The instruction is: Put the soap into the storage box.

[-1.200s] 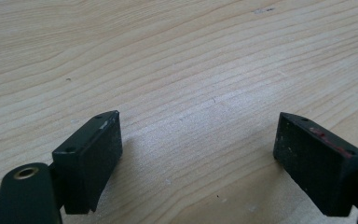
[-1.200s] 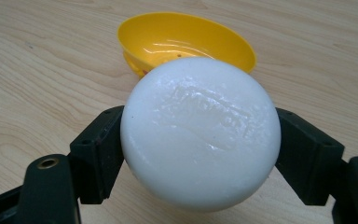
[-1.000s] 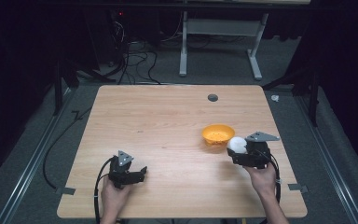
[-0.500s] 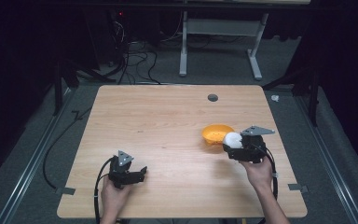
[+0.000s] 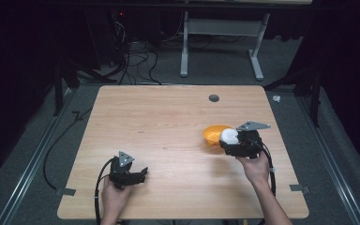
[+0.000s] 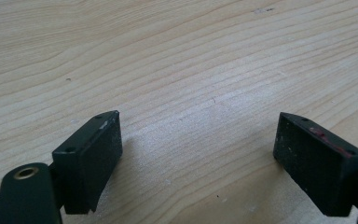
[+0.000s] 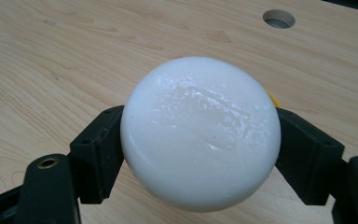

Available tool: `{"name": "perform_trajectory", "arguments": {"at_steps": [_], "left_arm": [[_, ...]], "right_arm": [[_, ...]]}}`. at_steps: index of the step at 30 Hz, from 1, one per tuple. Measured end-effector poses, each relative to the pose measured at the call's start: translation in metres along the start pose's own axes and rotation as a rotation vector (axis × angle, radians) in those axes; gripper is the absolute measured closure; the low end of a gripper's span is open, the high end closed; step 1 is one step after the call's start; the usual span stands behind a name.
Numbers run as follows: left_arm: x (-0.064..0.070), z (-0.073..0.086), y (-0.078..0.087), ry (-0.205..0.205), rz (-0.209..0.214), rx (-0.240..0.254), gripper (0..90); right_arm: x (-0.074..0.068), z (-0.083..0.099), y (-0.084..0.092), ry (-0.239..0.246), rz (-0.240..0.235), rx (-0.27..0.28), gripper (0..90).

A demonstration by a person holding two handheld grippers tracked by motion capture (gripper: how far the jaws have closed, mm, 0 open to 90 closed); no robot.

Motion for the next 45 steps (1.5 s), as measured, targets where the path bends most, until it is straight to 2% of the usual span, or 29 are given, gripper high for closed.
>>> {"name": "perform_trajectory", "arguments": {"at_steps": [16,23,38,45], "left_arm": [[0.0,0.0,0.0,0.0,0.0,0.0,15.8],[0.0,0.0,0.0,0.0,0.0,0.0,15.8],[0.0,0.0,0.0,-0.001,0.0,0.0,15.8],[0.0,0.0,0.0,-0.001,0.0,0.0,15.8]], "right_arm": [[-0.003,-0.016,-0.015,0.008,-0.016,-0.021,24.4],[-0.001,-0.017,-0.025,-0.011,-0.014,-0.043,24.3],[0.0,-0.025,-0.042,-0.023,-0.002,-0.07,24.3],[0.006,-0.023,-0.052,-0.052,0.01,-0.085,24.3]]}}
Point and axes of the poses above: each handheld gripper's, and its own axes: y roughly backward along the jaws, z roughly out of its underside, x roughly to its right, the point moved 9 cm from there along -y, roughly forward along the jaws, and after that the axes turned 2 degrees about -y, right-handed, at the moved point
